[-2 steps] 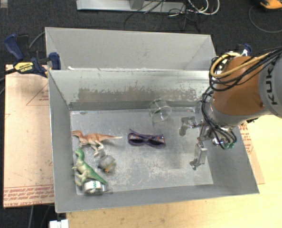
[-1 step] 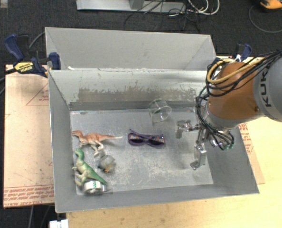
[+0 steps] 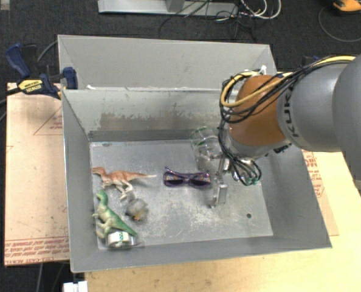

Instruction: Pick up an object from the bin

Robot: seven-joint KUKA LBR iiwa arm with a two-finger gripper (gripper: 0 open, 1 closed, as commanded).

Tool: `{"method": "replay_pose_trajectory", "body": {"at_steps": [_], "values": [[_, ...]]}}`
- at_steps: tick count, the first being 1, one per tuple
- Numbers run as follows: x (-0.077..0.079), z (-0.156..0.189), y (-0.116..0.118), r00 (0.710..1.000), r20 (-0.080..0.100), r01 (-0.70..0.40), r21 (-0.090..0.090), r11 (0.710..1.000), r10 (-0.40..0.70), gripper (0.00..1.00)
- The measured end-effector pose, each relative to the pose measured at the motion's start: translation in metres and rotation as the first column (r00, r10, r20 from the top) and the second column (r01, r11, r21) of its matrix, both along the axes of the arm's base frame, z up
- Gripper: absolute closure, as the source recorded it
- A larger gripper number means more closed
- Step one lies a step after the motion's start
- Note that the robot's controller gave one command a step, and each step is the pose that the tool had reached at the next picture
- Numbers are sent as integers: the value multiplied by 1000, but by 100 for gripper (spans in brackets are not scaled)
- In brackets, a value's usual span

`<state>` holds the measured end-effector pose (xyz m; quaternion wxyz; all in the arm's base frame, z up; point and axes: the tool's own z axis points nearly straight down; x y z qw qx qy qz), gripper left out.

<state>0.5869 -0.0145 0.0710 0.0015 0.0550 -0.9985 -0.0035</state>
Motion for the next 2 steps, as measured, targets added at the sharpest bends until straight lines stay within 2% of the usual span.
{"method": "replay_pose_trajectory", "body": {"at_steps": [1, 2], "values": [[16, -1, 12, 954, 9, -300, -6, 954, 300, 0], [33, 0, 38, 993, 6, -118, 1, 993, 118, 0]]}}
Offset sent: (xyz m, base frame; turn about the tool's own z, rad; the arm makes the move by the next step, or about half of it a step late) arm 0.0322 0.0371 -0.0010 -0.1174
